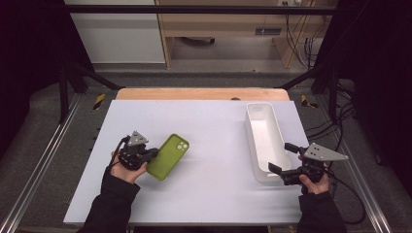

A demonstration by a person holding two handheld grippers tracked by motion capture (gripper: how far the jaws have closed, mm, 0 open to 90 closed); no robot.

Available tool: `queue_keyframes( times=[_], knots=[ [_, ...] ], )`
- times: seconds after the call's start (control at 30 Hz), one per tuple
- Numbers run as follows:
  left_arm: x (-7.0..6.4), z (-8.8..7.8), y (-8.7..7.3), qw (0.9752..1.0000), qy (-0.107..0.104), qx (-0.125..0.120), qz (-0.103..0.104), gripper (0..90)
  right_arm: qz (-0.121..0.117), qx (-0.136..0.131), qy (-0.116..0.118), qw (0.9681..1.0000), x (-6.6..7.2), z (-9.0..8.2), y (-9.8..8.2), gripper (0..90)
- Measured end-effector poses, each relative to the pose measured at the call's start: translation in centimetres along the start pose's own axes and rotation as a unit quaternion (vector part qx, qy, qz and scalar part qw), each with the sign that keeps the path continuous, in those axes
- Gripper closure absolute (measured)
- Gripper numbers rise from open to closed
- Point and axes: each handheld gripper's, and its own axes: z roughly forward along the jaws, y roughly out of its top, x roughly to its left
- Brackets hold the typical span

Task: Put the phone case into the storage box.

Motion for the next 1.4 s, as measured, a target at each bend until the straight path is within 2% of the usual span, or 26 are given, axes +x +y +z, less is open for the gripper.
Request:
queue_keyframes(
  times=[0.33, 0.73, 1.4],
  knots=[
    [-1.1, -1.1, 0.8, 0.9995, -0.008, -0.023, 0.019, 88.0, 0.0, 0.0, 0.001, 1.0, 0.1, 0.0, 0.1, 0.5],
    [-2.1, -1.7, 1.3, 0.9987, -0.01, -0.036, 0.035, 87.9, -0.003, 0.0, 0.004, 1.0, 0.3, 0.1, 0.4, 0.5],
    [-4.8, -1.9, 2.2, 0.996, -0.03, -0.043, 0.072, 87.9, -0.018, 0.01, 0.022, 0.9995, 2.4, 1.2, 1.7, 0.5]
  ],
)
